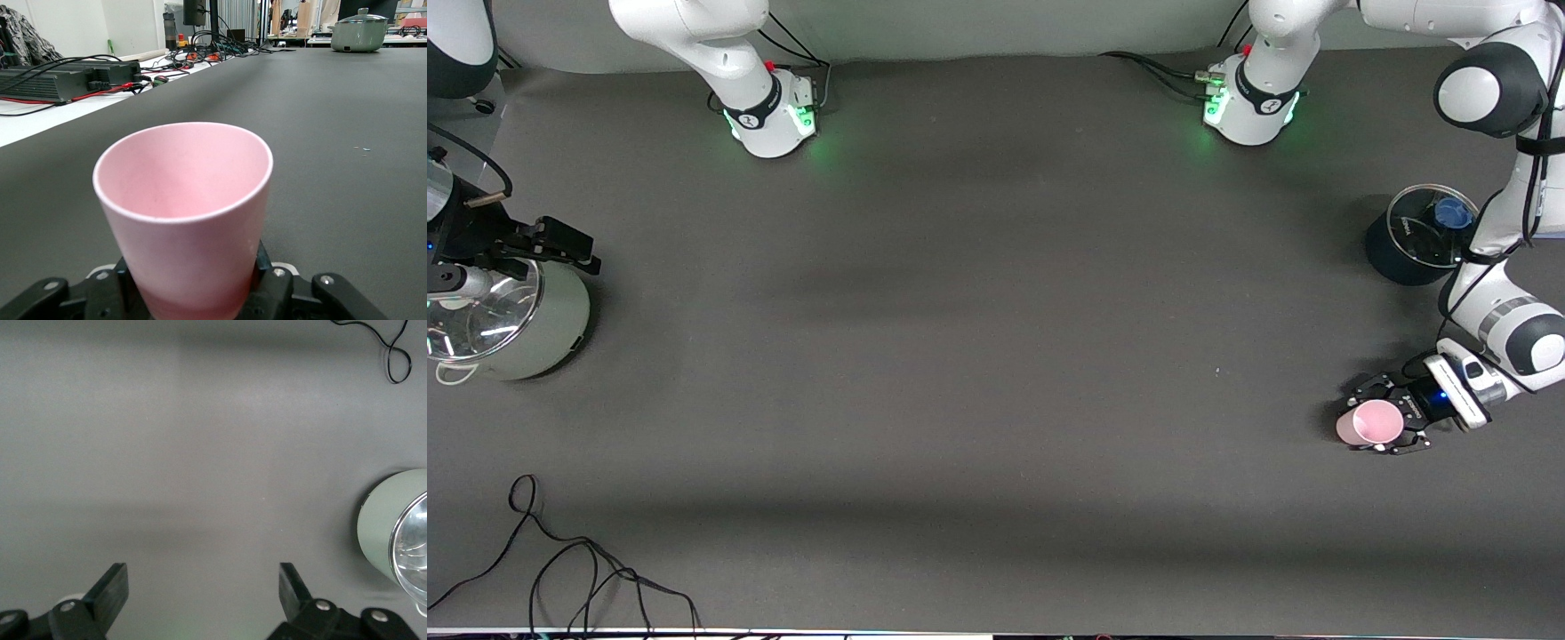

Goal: Transfer pink cup from left to right arm
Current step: 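Lift the pink cup with the left gripper toward the table middle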

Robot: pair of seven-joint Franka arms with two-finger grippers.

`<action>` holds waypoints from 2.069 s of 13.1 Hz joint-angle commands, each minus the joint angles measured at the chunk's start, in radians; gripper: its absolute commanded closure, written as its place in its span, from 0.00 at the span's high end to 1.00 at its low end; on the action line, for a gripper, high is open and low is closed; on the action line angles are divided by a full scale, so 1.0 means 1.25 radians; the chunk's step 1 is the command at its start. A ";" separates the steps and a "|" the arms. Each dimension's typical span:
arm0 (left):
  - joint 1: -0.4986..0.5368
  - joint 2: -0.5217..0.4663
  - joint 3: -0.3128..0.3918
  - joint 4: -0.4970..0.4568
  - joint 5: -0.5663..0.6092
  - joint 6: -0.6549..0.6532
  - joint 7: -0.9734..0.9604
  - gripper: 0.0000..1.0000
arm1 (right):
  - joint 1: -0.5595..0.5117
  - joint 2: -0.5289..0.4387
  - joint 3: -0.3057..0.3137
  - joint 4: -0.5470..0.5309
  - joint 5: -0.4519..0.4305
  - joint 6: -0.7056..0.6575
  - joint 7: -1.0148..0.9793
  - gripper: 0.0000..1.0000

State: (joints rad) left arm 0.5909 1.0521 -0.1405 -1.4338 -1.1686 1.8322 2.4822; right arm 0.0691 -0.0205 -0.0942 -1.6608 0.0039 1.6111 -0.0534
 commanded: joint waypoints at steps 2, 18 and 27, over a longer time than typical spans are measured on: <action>-0.006 -0.030 -0.016 -0.005 -0.014 0.001 -0.046 0.26 | 0.009 0.000 -0.006 0.008 -0.011 -0.008 0.005 1.00; 0.008 -0.120 -0.745 -0.150 -0.118 0.837 -0.281 0.06 | 0.007 0.000 -0.006 0.008 -0.011 -0.008 0.005 1.00; -0.213 -0.142 -0.996 -0.173 -0.297 1.290 -0.290 0.05 | 0.011 -0.002 -0.004 0.009 -0.012 -0.008 0.024 1.00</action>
State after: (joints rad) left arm 0.3813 0.9153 -1.3722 -1.6423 -1.5097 3.3755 2.1292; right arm 0.0693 -0.0206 -0.0959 -1.6606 0.0039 1.6105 -0.0521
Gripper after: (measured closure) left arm 0.348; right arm 0.000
